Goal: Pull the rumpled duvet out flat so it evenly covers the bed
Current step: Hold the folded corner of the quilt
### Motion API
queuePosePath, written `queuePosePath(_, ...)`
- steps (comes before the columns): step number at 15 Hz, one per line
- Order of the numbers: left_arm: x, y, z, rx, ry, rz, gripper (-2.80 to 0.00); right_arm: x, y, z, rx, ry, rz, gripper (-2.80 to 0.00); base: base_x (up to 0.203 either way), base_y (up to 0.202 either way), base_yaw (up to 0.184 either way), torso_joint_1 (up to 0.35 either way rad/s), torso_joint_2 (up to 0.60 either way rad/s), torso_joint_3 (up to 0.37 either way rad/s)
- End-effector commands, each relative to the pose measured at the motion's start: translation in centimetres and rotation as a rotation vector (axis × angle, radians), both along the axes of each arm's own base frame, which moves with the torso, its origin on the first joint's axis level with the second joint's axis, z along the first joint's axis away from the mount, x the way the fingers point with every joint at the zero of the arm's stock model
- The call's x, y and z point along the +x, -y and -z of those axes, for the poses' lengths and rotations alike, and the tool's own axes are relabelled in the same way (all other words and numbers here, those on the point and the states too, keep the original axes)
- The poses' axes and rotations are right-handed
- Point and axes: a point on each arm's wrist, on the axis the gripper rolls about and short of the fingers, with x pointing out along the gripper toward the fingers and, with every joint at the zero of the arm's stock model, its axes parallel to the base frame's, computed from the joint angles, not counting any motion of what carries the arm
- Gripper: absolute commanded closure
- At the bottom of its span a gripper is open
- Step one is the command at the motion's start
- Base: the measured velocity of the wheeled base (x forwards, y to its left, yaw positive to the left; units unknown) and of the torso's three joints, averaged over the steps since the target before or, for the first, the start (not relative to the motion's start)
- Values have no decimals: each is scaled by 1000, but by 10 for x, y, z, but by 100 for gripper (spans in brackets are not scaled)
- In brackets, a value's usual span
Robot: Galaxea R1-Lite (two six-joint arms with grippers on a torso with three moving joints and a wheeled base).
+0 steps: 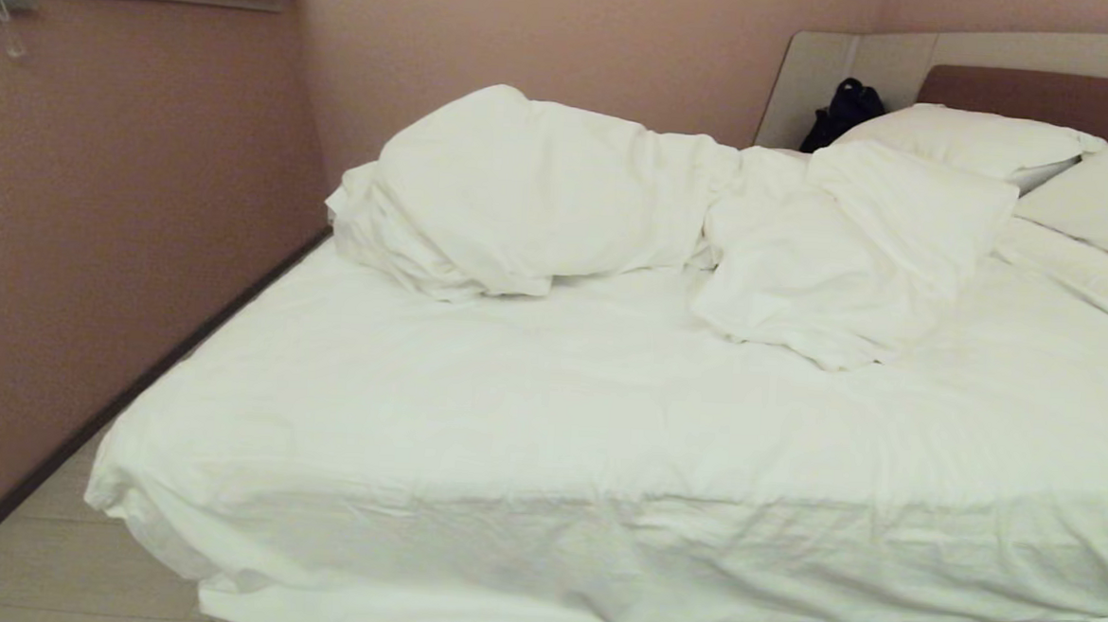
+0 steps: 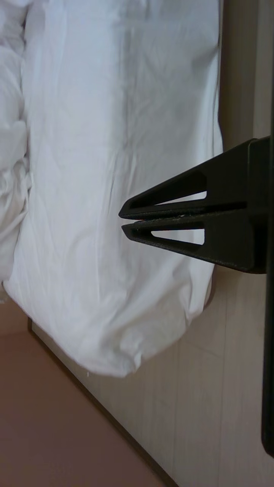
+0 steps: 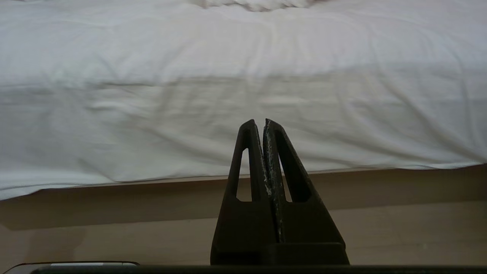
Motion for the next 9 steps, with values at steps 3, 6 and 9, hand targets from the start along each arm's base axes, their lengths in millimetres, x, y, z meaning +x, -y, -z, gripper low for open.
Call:
queuePosePath(3, 0, 0, 0, -3, 0, -1, 0, 0, 0, 0, 0, 0, 0, 0, 0, -193, 1, 4, 2, 1)
queuePosePath(6, 0, 0, 0, -3, 0, -1, 0, 0, 0, 0, 0, 0, 0, 0, 0, -193, 2, 2, 3, 4)
queuePosePath(9, 0, 0, 0, -1, 0, -1, 0, 0, 0, 0, 0, 0, 0, 0, 0, -191, 1, 4, 3, 3)
